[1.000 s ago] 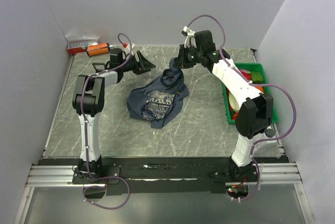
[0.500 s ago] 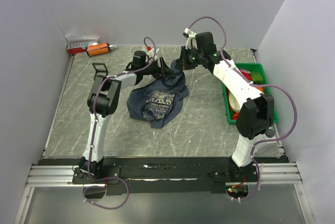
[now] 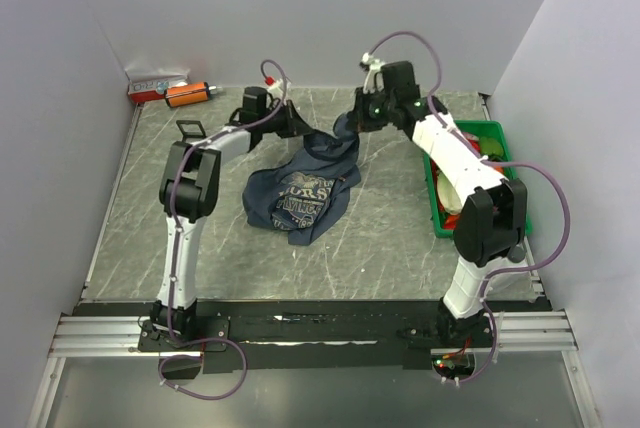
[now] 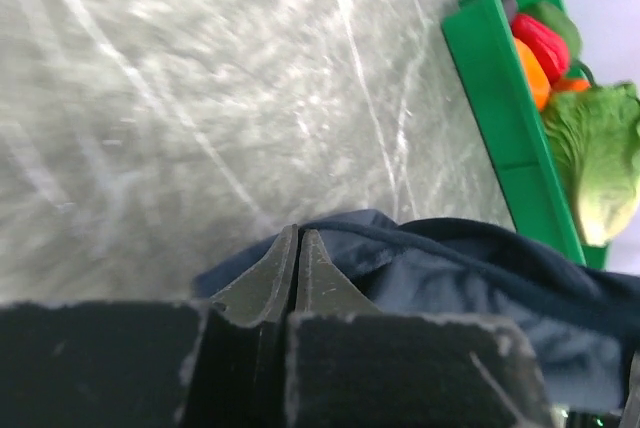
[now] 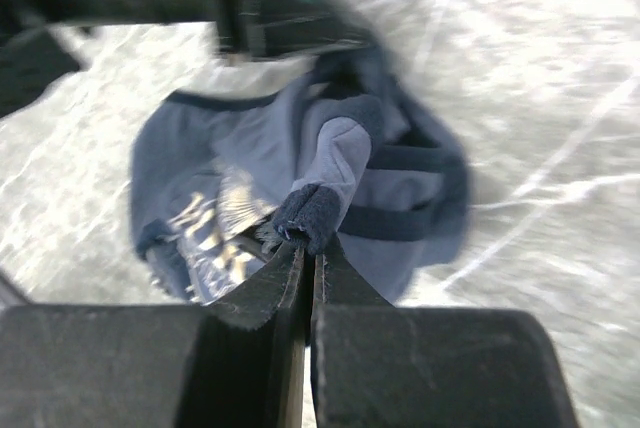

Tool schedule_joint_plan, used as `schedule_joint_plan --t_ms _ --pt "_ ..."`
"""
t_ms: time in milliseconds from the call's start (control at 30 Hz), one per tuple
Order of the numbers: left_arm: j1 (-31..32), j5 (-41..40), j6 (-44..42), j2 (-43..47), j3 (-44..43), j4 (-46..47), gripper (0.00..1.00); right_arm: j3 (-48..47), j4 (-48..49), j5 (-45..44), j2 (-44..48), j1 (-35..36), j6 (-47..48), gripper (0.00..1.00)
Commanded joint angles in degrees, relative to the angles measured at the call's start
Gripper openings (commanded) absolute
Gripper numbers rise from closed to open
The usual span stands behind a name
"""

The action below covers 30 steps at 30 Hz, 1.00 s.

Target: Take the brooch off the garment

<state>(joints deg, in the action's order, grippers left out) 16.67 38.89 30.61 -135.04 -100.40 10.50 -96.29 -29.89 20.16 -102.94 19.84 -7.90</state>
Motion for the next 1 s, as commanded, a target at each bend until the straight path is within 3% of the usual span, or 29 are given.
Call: schedule_joint_plan --t_ms 0,100,267,333,467,600,700,833,967 --pt "-4.5 -5.1 -5.3 11.8 -3.7 -0.3 0.01 -14.3 1.9 -7.5 -2.1 -5.3 2.8 0.00" --pt "-6.2 -10.0 -6.9 16.2 -7.5 0.5 0.01 -27.4 2.6 -11.7 -7.7 -8.2 5.5 0.00" --pt "-4.7 -19.5 -3.4 18.7 -21.5 -1.2 0.01 -40.2 14.3 -23.9 -11.9 -9.3 13.1 0.00" --pt "-3.2 -22.4 -3.3 19.3 -27.6 -1.7 0.01 -41.5 19.6 -29.0 -12.2 -9.3 15.5 0.00" --pt "2.1 -29.6 -7.3 22.3 -31.7 4.7 0.01 -44.7 34.9 -33.2 -11.4 -9.6 23.1 0.00" --pt "6.3 -37.3 -14.3 23.0 -36.6 8.0 0.01 -50.9 40.7 -34.2 -11.9 -9.6 27.1 0.00" --pt "9.1 -38.7 -21.2 24.0 -37.6 10.6 0.01 -53.1 45.0 -33.7 -11.1 -9.5 29.9 0.00" --pt "12.1 -47.3 -30.0 27.2 -33.7 13.9 0.01 -53.4 46.7 -33.2 -8.5 -9.5 33.9 0.00" --pt "13.0 -46.8 -31.4 29.2 -31.7 11.1 0.01 -45.2 47.4 -35.5 -4.1 -9.8 38.5 0.00"
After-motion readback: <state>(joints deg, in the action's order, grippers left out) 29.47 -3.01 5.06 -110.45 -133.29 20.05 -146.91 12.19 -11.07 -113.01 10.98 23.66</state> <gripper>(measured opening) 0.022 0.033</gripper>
